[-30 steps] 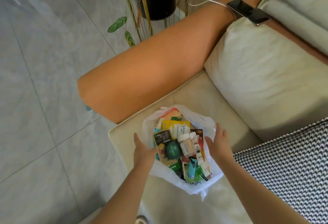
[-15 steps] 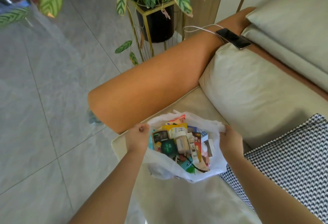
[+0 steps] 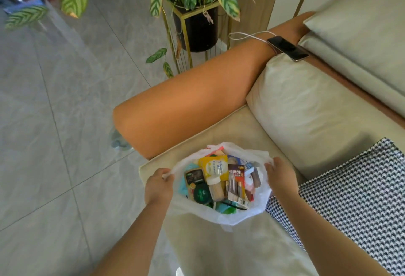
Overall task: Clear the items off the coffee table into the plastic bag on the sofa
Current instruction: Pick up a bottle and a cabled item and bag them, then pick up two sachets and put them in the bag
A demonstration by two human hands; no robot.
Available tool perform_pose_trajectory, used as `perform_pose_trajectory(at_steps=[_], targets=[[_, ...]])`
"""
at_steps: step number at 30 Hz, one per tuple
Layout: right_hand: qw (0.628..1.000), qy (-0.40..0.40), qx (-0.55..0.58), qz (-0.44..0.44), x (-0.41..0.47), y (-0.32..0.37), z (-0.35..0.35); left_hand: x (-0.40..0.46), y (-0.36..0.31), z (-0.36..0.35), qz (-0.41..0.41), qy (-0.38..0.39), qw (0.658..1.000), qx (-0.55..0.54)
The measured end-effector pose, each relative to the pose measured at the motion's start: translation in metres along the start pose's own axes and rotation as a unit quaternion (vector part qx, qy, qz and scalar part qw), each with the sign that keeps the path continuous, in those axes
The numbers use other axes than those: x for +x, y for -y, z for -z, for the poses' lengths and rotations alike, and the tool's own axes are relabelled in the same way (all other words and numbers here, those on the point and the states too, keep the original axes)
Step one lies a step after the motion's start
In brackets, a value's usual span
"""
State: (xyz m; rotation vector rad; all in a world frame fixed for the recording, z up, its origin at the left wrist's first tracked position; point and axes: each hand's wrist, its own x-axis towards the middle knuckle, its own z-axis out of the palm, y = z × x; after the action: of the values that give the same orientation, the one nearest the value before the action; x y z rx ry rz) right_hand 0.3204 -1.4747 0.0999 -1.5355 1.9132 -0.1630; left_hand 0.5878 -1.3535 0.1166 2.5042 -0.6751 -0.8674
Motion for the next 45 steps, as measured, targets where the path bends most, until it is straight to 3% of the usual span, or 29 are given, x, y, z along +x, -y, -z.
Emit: perform_pose_trajectory(at_steps=[4, 10, 14, 17, 20, 24, 27, 34, 39, 45], targets=[[0.999, 0.029, -0.033, 0.003, -0.001, 0.004, -0.007, -0.004, -0.001, -0.003, -0.004, 0.038, 0.999, 0.004], [0.999, 0.013, -0.034, -0.004, -0.013, 0.009, -0.010, -0.014, 0.001, -0.003, -0.037, 0.034, 0.999, 0.015], [0.995, -0.019, -0.096, 0.032, -0.034, 0.014, -0.004, -0.030, 0.007, 0.004, -0.033, 0.009, 0.999, 0.021], [0.980, -0.060, -0.172, 0.077, -0.058, 0.018, -0.001, -0.045, 0.018, 0.012, -0.026, 0.010, 0.999, -0.027], [0.975, -0.063, -0.176, 0.119, -0.086, 0.027, -0.010, -0.061, 0.041, 0.022, -0.013, 0.028, 0.997, -0.077], [0.971, 0.014, -0.175, 0.161, -0.133, 0.041, -0.039, -0.083, 0.091, 0.040, 0.027, 0.115, 0.993, 0.003], [0.965, 0.069, -0.164, 0.191, -0.178, 0.048, -0.069, -0.108, 0.136, 0.053, 0.042, 0.136, 0.990, 0.002], [0.906, 0.212, -0.230, 0.286, -0.297, 0.055, -0.156, -0.170, 0.255, 0.091, 0.082, 0.108, 0.988, -0.071], [0.879, 0.260, -0.228, 0.329, -0.390, 0.059, -0.215, -0.222, 0.340, 0.119, 0.124, 0.080, 0.987, -0.071], [0.811, 0.308, -0.300, 0.396, -0.468, 0.052, -0.263, -0.277, 0.426, 0.126, 0.207, 0.044, 0.970, -0.124]])
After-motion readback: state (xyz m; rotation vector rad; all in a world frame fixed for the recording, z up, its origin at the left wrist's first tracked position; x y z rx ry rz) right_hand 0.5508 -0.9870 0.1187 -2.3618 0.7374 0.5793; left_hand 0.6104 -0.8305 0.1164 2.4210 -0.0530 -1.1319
